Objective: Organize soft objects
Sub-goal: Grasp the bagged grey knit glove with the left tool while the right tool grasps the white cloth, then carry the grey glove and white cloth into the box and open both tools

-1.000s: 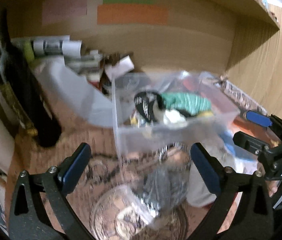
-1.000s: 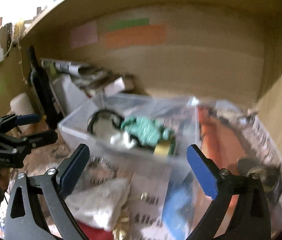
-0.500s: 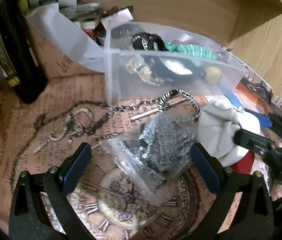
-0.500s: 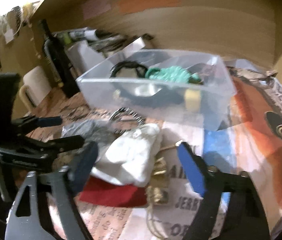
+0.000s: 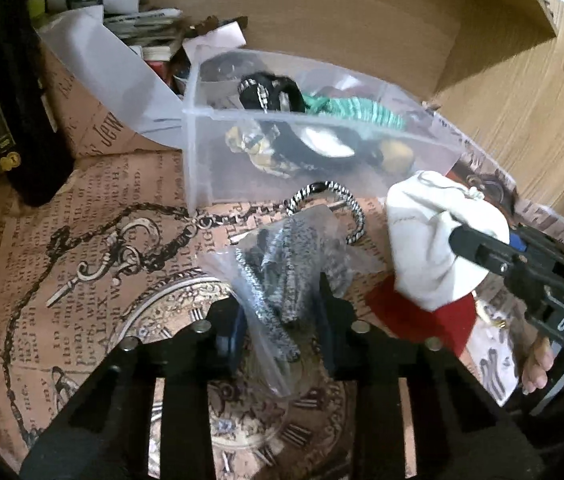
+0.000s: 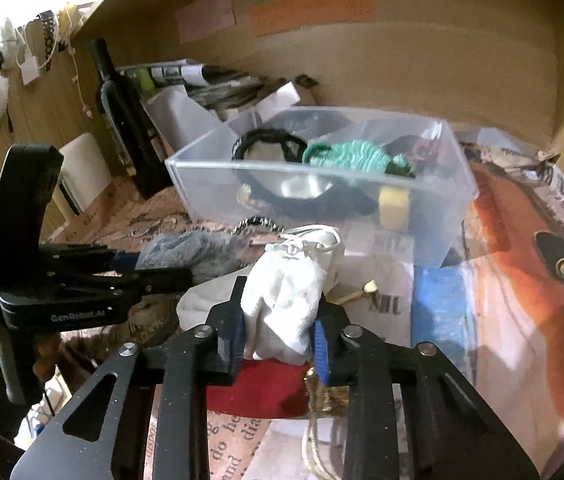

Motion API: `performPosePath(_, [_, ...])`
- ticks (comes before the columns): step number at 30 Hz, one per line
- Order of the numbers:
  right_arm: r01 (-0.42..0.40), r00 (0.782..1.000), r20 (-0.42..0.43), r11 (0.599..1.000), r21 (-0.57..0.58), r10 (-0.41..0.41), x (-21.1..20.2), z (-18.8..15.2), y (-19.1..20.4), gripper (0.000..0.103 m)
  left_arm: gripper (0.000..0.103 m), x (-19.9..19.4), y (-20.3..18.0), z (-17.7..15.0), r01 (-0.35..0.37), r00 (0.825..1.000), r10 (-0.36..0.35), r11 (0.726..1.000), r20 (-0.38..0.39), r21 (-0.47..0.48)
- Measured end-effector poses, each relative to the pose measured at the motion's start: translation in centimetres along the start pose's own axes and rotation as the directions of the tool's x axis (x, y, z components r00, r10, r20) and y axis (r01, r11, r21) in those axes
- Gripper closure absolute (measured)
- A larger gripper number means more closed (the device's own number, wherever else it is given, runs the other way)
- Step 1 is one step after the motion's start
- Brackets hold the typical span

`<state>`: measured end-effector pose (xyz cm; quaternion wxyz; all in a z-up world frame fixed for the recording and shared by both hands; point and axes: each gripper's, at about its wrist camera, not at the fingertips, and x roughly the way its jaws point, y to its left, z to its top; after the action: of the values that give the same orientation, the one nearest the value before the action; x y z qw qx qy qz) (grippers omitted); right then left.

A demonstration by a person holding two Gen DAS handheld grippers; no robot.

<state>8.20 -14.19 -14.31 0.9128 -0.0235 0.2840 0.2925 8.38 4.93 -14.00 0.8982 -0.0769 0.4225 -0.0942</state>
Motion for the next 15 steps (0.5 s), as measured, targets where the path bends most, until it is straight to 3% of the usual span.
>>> performPosePath(7, [0.037,0.995,0.097,0.999,0.006,-0.038,-2.6,1.9,-0.8,0.079,0.073,-3.0,-0.4,1.0,-0.017,0.996,0.016,1.0,0.09,0.011])
performPosePath(15, [0.099,0.972,0.212,0.995,0.011,-0.099,-5.0,4.4,-2.0,0.079,0.073,-6.2,-1.4,3.7,-0.057,0.974,0.049,0.998,0.222,0.027])
